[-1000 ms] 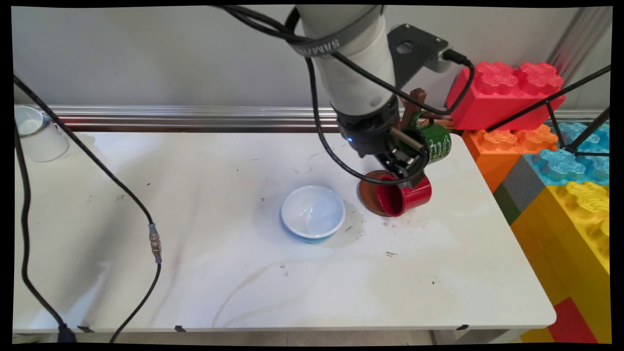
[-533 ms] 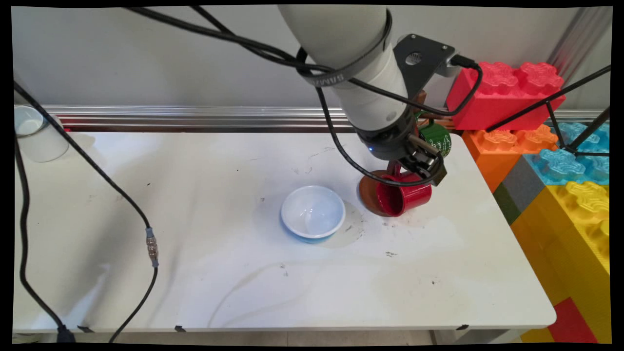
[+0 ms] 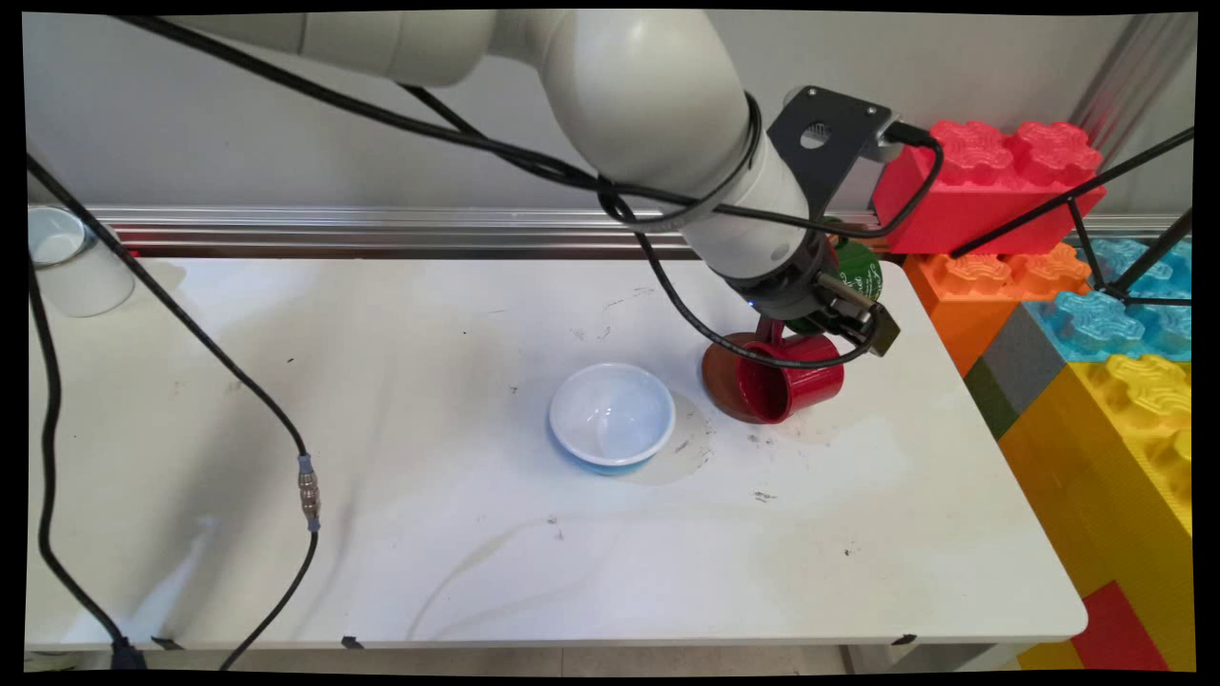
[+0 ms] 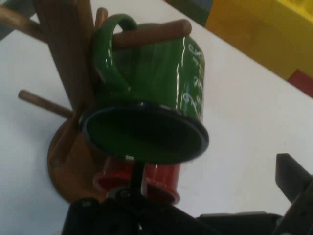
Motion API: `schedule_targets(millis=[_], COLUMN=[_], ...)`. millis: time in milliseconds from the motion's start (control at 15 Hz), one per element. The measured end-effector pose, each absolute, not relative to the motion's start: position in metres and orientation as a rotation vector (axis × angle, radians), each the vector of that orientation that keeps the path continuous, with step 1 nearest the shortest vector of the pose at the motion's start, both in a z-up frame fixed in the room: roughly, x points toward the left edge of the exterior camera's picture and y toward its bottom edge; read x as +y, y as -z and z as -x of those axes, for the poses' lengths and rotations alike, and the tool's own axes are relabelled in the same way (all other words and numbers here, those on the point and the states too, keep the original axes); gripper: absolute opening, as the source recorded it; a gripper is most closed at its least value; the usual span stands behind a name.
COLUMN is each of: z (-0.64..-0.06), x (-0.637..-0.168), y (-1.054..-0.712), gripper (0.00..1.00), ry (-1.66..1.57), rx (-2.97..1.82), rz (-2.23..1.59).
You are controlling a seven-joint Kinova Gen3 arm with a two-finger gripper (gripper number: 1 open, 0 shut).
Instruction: Pick up the green mug from the rack
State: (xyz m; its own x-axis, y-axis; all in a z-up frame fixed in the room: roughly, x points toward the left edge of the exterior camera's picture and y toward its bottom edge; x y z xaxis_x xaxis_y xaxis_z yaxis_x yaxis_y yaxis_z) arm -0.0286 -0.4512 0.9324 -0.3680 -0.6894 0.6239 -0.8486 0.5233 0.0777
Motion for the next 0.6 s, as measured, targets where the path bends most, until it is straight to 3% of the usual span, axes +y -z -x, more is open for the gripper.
schedule_targets(millis=[600], z=[0.025], x=[-0.459], y=[-0.905], gripper=[1.00], ry=[-0.337], rx=[-2.054], rz=[-1.217])
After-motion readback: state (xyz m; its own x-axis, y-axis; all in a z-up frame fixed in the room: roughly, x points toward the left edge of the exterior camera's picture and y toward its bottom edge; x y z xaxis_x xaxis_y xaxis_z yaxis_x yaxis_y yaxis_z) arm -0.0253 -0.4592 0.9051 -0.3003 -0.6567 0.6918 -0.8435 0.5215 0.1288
